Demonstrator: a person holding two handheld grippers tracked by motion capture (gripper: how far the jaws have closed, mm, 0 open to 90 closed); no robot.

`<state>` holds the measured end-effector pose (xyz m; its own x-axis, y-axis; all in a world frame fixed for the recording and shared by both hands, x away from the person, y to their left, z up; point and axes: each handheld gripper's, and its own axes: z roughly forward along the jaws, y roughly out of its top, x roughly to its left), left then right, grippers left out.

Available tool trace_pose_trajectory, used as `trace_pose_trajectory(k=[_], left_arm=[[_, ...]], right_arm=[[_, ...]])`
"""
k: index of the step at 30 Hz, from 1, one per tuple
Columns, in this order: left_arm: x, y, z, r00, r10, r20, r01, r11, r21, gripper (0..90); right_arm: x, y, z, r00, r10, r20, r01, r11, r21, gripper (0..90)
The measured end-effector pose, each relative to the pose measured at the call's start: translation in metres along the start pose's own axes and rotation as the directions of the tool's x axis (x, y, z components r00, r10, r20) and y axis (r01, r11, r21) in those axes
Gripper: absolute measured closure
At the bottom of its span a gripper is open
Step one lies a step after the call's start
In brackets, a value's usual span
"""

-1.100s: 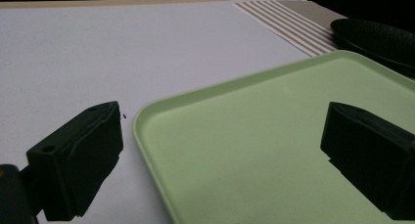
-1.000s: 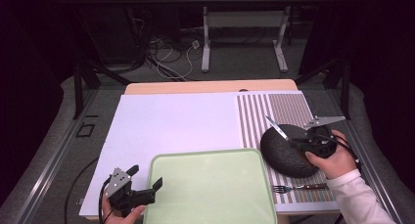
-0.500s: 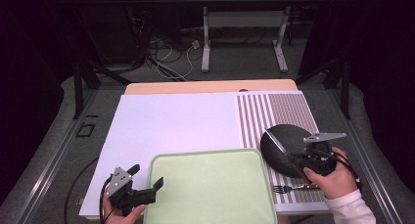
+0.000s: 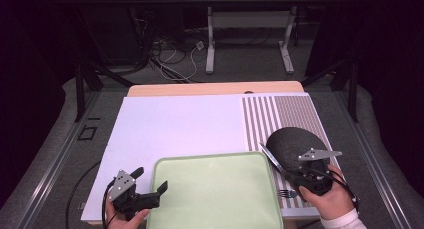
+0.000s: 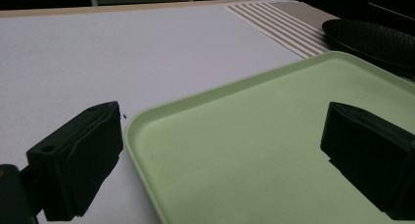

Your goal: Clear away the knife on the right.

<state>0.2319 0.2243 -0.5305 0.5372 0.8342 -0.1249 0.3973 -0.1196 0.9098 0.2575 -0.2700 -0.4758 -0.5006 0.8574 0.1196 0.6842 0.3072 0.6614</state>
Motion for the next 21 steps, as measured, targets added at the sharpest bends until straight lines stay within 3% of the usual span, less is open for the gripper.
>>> trace_pose_trajectory(k=[11, 21], left_arm=[[0.0, -0.001, -0.006, 0.9999, -0.01, -0.013, 0.009, 0.9999, -0.011, 2.2], [0.001, -0.001, -0.007, 0.9998, -0.001, -0.02, 0.0, 1.0, -0.01, 2.2]], right_arm=[[0.029, -0.003, 0.024, 0.9942, -0.048, -0.097, 0.051, 0.998, 0.029, 76.9], [0.041, -0.006, 0.041, 0.9888, -0.072, -0.131, 0.08, 0.995, 0.055, 76.9]])
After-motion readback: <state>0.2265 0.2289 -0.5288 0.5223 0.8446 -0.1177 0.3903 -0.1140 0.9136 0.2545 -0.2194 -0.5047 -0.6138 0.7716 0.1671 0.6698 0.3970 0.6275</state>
